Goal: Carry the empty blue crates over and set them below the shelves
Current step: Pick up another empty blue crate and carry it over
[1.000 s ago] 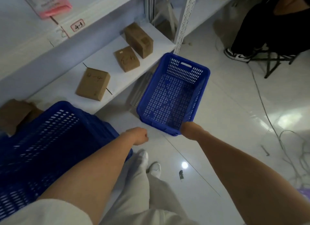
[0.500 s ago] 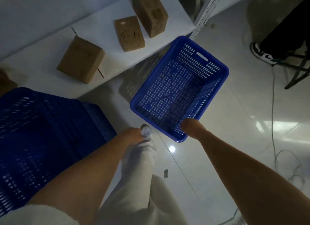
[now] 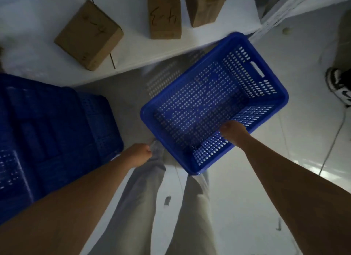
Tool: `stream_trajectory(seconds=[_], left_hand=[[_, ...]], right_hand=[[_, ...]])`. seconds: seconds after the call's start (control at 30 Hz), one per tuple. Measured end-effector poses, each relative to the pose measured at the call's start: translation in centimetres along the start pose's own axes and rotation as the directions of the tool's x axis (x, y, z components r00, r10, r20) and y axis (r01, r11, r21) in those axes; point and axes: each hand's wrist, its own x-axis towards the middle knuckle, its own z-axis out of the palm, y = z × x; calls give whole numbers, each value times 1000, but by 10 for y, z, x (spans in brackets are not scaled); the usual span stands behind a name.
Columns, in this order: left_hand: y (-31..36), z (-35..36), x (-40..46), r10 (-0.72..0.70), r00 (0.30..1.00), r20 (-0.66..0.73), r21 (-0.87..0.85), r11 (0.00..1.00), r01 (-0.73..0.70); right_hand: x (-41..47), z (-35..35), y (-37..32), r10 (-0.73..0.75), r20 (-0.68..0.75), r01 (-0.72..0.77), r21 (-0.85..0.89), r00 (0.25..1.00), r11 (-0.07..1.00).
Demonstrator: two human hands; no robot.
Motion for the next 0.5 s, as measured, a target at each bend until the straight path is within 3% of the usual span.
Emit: stream_trajectory(seconds=[0.2,0.3,0.4,0.5], left_hand=[[2,66,57,-169,984,55,-203,963,177],[23,95,86,-242,968,67,-341,906,250],[46,112,119,-338,941,-3,-562,779,278],[60,120,157,-448,889,-93,-746,623,236]], right_hand=[[99,-50,41,-42,-96,15,-265,994,964],[146,-80,56,-95,-236,3,-364,967,931],[188,-106,66,-120,-440,-34,-327,890,944],[222,-126,77,-85,-519,-73,-276,851,958]])
